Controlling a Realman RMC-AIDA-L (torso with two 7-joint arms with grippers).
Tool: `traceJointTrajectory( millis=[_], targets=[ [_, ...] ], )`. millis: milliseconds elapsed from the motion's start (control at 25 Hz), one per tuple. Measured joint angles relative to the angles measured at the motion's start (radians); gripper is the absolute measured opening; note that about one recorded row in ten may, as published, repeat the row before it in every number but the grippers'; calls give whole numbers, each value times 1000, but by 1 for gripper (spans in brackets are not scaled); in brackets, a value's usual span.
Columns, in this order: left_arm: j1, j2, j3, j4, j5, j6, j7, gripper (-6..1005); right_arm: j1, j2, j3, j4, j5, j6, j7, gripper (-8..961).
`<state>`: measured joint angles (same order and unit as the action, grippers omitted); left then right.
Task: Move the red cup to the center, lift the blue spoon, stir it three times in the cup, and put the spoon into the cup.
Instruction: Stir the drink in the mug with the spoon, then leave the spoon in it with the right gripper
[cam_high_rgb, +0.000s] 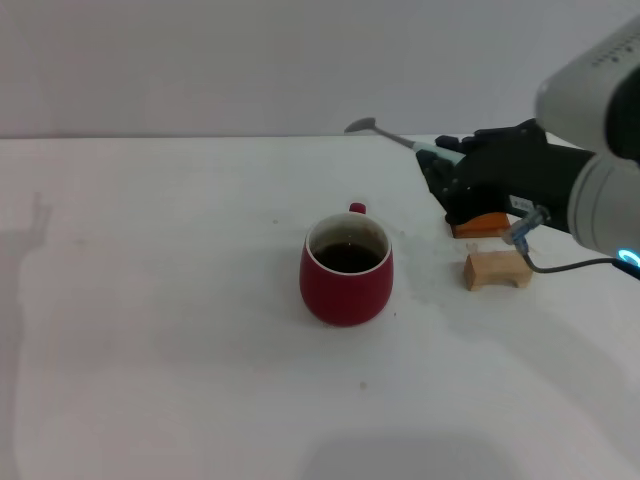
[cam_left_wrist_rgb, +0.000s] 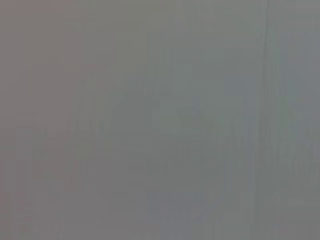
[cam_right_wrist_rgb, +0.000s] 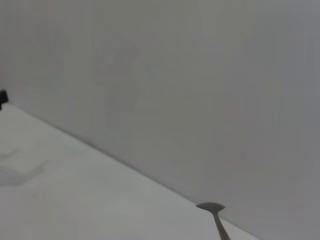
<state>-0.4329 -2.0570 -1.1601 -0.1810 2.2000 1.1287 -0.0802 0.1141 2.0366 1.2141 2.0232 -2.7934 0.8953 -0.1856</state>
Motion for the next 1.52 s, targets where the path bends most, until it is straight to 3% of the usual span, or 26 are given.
traceJointTrajectory(
  millis=[200, 400, 920, 1520],
  targets=[
    [-6, 0, -7, 0, 0, -17, 0, 861, 75, 5, 53, 1, 42, 106, -18, 188],
    [-15, 1, -18, 1, 0, -22, 1, 862, 178, 35, 178, -45, 150, 258, -91, 189],
    [-27, 3, -33, 5, 2, -23, 2, 861, 431, 34, 321, -149, 237, 544, -119, 192],
    [-31, 3, -34, 2, -1, -21, 2, 862, 567, 30, 519, -310, 284, 767, -220, 196]
  ],
)
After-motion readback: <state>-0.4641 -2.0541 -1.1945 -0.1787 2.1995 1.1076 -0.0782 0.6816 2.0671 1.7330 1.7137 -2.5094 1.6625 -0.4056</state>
